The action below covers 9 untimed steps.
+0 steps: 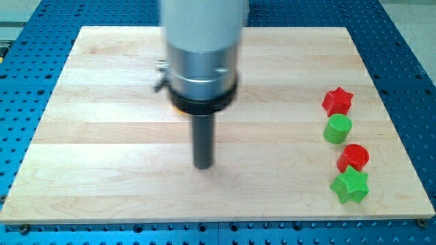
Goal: Place the yellow blocks below the cube
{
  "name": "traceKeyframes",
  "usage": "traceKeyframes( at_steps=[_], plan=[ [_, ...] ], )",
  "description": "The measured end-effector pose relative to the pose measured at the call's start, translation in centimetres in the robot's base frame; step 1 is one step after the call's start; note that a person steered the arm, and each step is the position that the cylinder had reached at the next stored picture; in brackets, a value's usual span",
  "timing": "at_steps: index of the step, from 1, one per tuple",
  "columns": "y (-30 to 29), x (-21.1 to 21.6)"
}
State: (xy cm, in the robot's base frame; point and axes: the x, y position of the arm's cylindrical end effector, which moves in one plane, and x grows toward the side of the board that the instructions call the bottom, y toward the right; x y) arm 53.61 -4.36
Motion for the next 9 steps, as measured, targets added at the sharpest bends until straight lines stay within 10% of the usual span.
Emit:
traceKeyframes(
  at_steps=[5,7,9],
  plan=[
    [-3.2,-1.5],
    [8.2,-15.9],
    [-3.6,-13.2]
  ],
)
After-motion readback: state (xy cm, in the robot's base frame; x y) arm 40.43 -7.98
